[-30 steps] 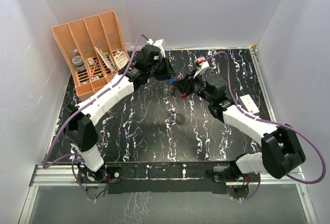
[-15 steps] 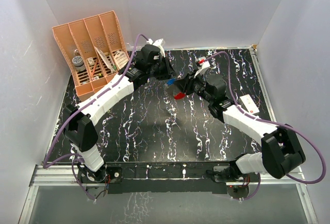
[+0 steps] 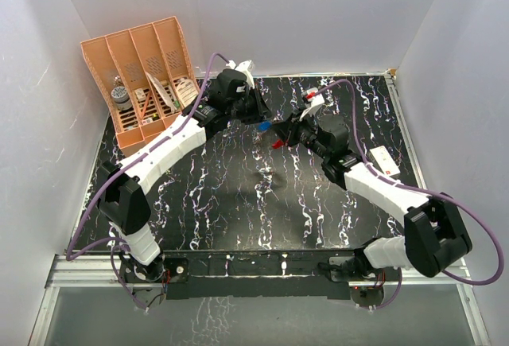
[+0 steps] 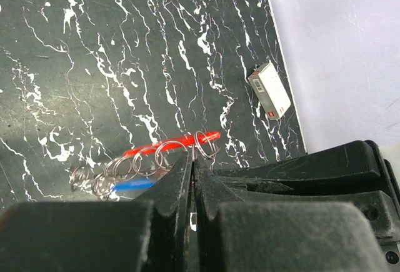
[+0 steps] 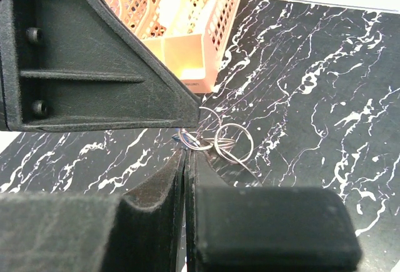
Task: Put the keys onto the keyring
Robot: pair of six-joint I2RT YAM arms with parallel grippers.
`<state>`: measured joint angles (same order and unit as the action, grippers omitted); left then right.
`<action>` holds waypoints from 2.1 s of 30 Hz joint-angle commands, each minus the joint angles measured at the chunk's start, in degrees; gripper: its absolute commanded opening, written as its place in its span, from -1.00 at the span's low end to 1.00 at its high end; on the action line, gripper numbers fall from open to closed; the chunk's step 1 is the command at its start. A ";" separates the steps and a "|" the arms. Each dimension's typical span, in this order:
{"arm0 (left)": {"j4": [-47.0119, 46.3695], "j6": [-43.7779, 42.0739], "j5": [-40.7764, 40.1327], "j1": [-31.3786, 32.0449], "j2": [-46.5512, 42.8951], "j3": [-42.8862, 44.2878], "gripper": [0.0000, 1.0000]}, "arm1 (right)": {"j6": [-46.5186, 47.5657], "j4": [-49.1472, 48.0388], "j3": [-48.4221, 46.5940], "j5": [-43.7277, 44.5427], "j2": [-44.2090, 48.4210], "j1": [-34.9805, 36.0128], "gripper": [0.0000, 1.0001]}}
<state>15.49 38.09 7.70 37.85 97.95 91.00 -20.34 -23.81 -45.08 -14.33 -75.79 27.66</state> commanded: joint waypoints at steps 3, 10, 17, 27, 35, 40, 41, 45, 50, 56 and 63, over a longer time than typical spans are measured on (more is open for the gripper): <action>2.87 -2.96 3.06 -0.88 -1.41 3.28 -1.00 | 4.48 5.29 -2.39 3.61 4.18 0.09 -1.00; 5.63 -5.73 4.15 -1.69 0.13 4.94 -1.00 | 6.96 12.59 -5.52 4.66 5.83 0.04 -1.00; 3.05 -2.48 4.06 -1.99 -0.46 3.01 -1.00 | 6.44 9.40 -2.61 2.35 8.06 0.07 -0.68; -2.92 5.79 2.65 -1.99 -3.03 -1.06 -1.00 | 7.48 -2.03 4.15 -4.24 7.98 0.04 -0.53; -3.68 10.78 3.34 -1.99 -3.98 -1.55 -1.00 | 8.56 -8.27 6.34 -5.32 6.22 0.11 -0.48; -4.44 12.82 4.09 -1.99 -5.38 -2.34 -1.00 | 8.72 -10.77 6.32 -5.80 4.16 0.09 -0.48; -4.82 13.33 4.60 -1.99 -5.70 -2.59 -1.00 | 8.80 -11.26 6.24 -5.77 3.86 0.09 -0.48; -6.50 15.83 5.94 -1.97 -6.51 -3.95 -1.00 | 9.02 -13.22 6.02 -5.79 2.89 0.11 -0.49; -7.85 17.85 7.55 -1.99 -6.80 -5.42 -1.00 | 8.82 -15.32 5.48 -6.43 1.43 0.05 -0.50; -8.91 18.91 8.13 -1.99 -7.31 -6.95 -1.00 | 8.67 -16.67 4.89 -6.42 0.00 0.11 -0.53; -9.07 20.77 5.80 -1.99 -7.72 -7.93 -1.00 | 6.85 -18.08 6.14 -0.23 1.98 0.05 -0.52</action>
<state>8.47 56.71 13.32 36.07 94.72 83.31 -12.58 -36.51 -38.65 -19.11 -76.09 27.66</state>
